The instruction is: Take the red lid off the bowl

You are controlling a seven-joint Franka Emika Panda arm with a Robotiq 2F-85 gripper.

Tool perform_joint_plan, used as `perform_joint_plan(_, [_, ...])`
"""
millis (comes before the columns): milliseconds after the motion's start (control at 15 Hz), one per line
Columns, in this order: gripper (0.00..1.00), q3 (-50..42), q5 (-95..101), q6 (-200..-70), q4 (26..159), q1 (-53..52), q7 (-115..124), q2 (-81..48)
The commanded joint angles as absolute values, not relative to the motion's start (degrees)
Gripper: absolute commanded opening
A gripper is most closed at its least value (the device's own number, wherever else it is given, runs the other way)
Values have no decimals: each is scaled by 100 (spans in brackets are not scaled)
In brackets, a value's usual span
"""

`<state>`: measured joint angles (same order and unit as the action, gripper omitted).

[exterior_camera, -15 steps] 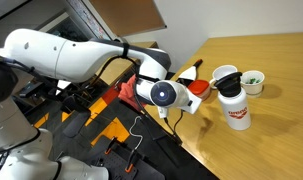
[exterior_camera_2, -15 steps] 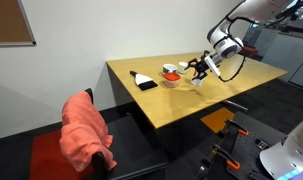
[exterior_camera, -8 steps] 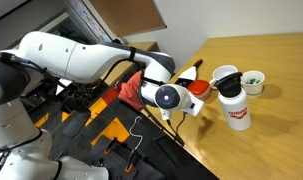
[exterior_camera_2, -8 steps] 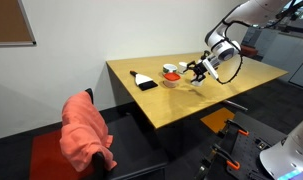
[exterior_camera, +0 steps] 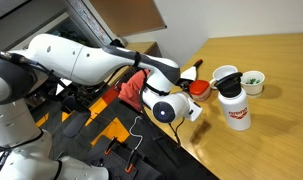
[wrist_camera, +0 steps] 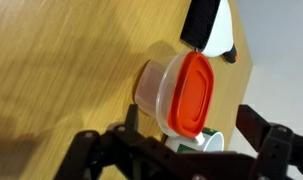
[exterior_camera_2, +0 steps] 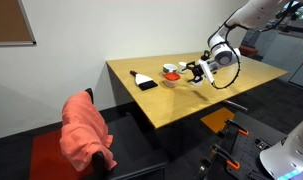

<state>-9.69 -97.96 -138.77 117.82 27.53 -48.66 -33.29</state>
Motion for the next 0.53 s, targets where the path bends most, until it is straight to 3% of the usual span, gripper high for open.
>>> perform_joint_plan(0, [100, -1261, -10659, -13461, 11825, 2512, -5540, -3450])
perform_joint_plan(467, [100, -1549, -11812, -12994, 11798, 2066, -6428, -3695])
